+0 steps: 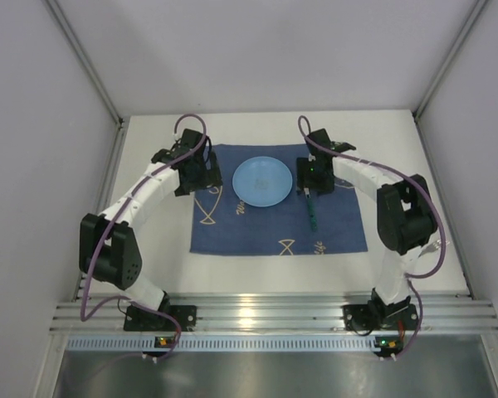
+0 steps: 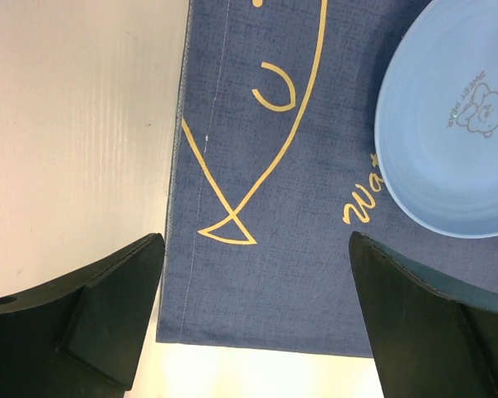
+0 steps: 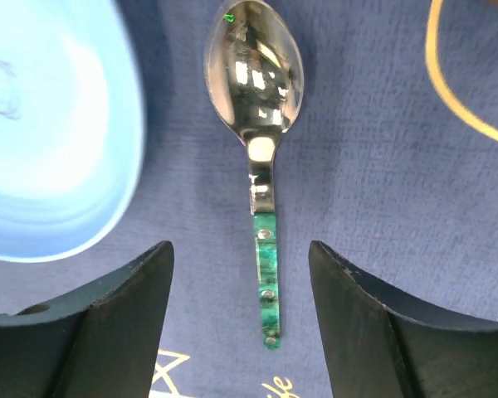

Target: Set the dinner table for one person

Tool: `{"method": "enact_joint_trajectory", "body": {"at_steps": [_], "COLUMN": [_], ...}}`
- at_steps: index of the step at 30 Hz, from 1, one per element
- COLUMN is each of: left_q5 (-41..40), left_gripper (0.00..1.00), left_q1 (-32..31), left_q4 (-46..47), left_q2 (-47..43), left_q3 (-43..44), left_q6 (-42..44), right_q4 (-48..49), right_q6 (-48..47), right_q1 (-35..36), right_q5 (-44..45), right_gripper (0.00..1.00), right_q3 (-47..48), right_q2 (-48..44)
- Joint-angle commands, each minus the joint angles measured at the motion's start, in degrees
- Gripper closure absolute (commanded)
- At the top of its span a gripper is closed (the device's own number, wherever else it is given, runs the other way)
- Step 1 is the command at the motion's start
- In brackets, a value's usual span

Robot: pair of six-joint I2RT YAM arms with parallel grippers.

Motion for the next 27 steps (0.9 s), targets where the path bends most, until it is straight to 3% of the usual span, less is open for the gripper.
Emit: {"method": "enact_joint_trajectory", "body": {"at_steps": [1, 7, 10, 14, 19, 22, 27], "left_q5": [-0.75, 1.53, 2.85, 4.17, 6.63, 7.25, 8.22], "left_gripper": [0.02, 0.02, 0.02, 0.02, 0.02, 0.02, 0.02], "left_q1": [0.22, 0.13, -0.22, -1.1, -3.29, -4.18, -4.79], "left_q4": [0.88, 1.75, 2.37, 2.02, 2.02, 1.32, 0.53], "left_q2": [-1.95, 0.51, 1.92, 4.37, 6.22, 7.63, 9.3], "left_q3": [0.7, 1.75, 1.67, 2.28, 2.1, 2.8, 5.35], "left_q6": [-0.77, 0.37, 0.72, 1.6, 1.42, 1.6, 2.57], "right_q4": [-0.15, -1.12, -1.99, -6.19, -10.34, -9.47, -7.45], "right_q6": [0.72, 0.72, 0.81, 2.57, 2.13, 3.18, 5.47], "right_q1": [-1.16, -11.16, -22.12, -32.51, -39.03, -48.24, -52.92], "right_q5": [0.05, 3.39, 8.38, 11.3, 17.54, 14.84, 12.81], "right_gripper": [0.34, 0.24, 0.17, 0.17, 0.18, 0.22, 0.23], "right_q3": [3.63, -7.34, -15.87, -20.89, -22.56, -27.91, -32.22], "right_q2": [-7.3, -21.52, -28.39, -30.79, -30.43, -32.98, -34.4]}}
